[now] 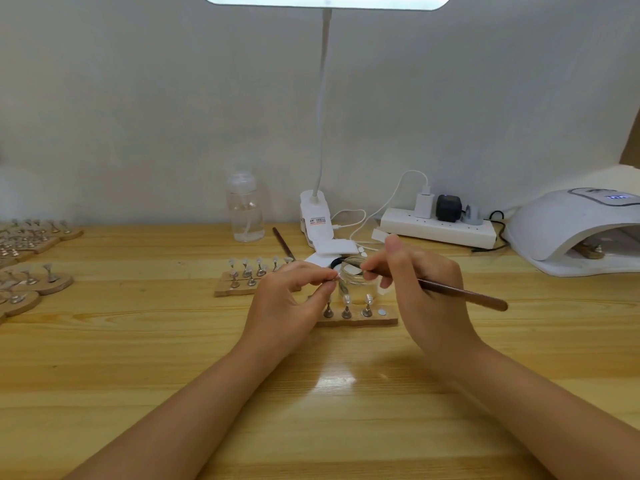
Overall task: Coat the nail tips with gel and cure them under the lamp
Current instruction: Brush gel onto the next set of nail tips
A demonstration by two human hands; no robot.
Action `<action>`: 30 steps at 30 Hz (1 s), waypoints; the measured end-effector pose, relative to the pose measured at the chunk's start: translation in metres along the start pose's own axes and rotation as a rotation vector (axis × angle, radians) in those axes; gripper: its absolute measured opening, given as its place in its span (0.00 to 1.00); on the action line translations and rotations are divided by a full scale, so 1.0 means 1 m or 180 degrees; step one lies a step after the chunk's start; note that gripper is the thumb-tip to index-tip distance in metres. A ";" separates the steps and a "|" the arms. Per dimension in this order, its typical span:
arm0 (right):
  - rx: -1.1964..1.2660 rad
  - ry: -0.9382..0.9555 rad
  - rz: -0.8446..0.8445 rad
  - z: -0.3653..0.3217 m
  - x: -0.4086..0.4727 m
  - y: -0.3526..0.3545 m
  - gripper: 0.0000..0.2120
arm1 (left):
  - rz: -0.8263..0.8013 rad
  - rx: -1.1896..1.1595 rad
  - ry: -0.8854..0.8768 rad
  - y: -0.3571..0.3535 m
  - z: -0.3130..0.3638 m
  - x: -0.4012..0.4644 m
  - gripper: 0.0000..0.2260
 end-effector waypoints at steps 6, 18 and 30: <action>0.0373 -0.0343 0.0108 0.008 -0.002 0.004 0.24 | 0.0071 -0.0024 0.0050 0.003 0.001 -0.001 0.12; -0.0359 0.0601 0.0073 -0.011 -0.017 -0.001 0.19 | 0.0173 -0.0124 0.0100 0.007 0.000 -0.001 0.06; -0.0268 0.0414 0.0101 -0.005 -0.015 0.001 0.17 | 0.0122 -0.0104 0.0133 0.006 -0.001 -0.001 0.07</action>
Point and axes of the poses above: each hand's wrist, its own x-axis towards the middle knuckle, its own y-axis out of the back of the hand, z = x × y, the point moved 9 cm from there along x, towards the middle knuckle, and after that the axes turned 2 degrees about z, right-handed, at the moved point
